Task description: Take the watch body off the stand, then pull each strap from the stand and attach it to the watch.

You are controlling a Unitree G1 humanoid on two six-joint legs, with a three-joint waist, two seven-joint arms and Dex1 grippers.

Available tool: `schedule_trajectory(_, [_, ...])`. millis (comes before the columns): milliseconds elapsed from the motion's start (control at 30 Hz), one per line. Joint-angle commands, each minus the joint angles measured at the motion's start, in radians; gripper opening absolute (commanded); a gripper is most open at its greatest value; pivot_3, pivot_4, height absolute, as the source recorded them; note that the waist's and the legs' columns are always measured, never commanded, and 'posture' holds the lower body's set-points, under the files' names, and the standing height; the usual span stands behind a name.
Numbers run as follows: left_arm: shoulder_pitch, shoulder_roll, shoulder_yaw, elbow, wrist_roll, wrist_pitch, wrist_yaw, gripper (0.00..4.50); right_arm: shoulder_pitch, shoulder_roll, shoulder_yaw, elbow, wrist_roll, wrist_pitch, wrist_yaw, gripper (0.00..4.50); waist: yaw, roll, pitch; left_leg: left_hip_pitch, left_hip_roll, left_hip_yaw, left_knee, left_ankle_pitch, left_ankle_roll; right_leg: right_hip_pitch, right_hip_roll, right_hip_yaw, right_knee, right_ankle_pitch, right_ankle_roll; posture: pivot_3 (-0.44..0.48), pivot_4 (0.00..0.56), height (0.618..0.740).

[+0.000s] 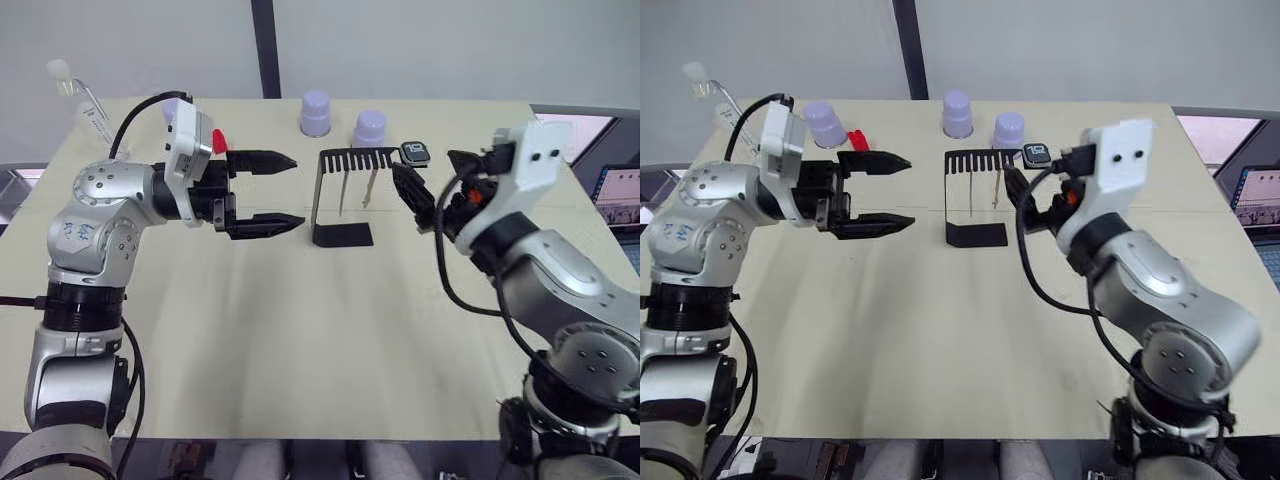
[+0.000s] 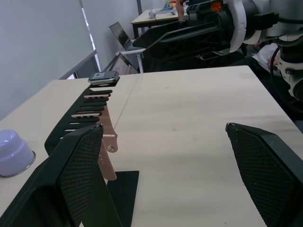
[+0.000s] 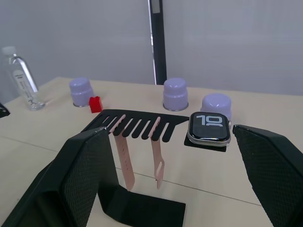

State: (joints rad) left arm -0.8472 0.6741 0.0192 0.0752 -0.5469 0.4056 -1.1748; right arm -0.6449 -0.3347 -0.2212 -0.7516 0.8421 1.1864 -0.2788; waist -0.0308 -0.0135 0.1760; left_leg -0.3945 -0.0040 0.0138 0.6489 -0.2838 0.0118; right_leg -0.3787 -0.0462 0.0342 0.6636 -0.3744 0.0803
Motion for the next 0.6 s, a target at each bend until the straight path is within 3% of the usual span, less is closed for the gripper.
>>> schedule_trajectory(33, [-0.050, -0.018, 0.017, 0.025, 0.011, -0.034, 0.001, 4.47, -0.079, 0.000, 0.073, 0.049, -0.109, -0.014, -0.037, 4.50, 0.000, 0.000, 0.000, -0.002, 0.000, 0.000, 0.001, 0.000, 0.000, -0.002, 0.000, 0.000, 0.001, 0.000, 0.000, 0.000, 0.150, 0.740])
schedule_trajectory(133, [-0.059, -0.033, 0.012, 0.051, 0.039, -0.073, 0.001, 4.47, -0.119, 0.054, 0.084, 0.120, -0.178, -0.044, -0.066, 4.50, 0.000, 0.000, 0.000, -0.014, 0.000, 0.000, 0.006, 0.001, -0.001, -0.015, 0.000, 0.000, 0.011, 0.000, 0.000, 0.000, 0.150, 0.740])
schedule_trajectory(600, [-0.062, -0.057, 0.030, 0.057, 0.057, -0.098, 0.018, 4.47, -0.182, 0.165, 0.073, 0.275, -0.363, -0.119, -0.035, 4.50, -0.005, 0.000, 0.000, -0.014, 0.000, 0.000, 0.005, 0.004, -0.002, -0.017, 0.000, 0.001, 0.013, 0.000, 0.000, 0.000, 0.150, 0.740])
